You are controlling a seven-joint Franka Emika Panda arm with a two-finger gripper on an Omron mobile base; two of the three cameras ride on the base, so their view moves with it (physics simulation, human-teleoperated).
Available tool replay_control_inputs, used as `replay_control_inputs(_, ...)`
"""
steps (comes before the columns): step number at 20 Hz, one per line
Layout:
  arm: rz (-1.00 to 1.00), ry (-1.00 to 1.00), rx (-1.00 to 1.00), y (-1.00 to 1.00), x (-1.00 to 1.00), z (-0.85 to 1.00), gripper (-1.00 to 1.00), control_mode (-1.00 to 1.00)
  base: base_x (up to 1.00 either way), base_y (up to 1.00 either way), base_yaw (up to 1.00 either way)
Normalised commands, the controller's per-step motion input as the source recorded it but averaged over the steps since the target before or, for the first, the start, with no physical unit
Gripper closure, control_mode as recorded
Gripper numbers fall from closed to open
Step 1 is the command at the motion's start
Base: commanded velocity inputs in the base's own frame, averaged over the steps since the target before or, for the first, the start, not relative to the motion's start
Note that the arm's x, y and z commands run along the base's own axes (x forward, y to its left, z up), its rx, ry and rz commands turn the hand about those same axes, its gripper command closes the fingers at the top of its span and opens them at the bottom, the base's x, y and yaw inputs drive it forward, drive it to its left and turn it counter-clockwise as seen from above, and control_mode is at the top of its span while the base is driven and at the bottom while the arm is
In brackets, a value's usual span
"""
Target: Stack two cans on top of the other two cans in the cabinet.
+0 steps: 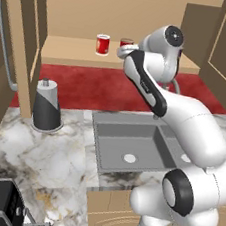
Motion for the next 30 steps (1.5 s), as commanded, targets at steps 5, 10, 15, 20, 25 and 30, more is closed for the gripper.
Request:
replay_control_inputs(5,0.07,0.00,0.01,0.13,0.16,0.00,-1.00,-1.00,0.00,0.00,0.00)
replay_control_inputs(10,0.09,0.00,0.00,0.03,0.26,-0.06,-1.00,-1.00,0.00,0.00,0.00)
replay_control_inputs(15,0.03,0.00,-0.01,0.00,0.26,-0.03,-1.00,-1.00,0.00,0.00,0.00)
replay_control_inputs(20,0.00,0.00,-0.01,0.01,0.25,-0.01,-1.00,-1.00,0.00,0.00,0.00)
replay_control_inputs(25,0.00,0.01,0.00,0.06,0.23,0.00,-1.00,-1.00,0.00,0.00,0.00)
replay_control_inputs(30,0.00,0.05,0.00,0.01,0.15,-0.03,-1.00,-1.00,0.00,0.00,0.00)
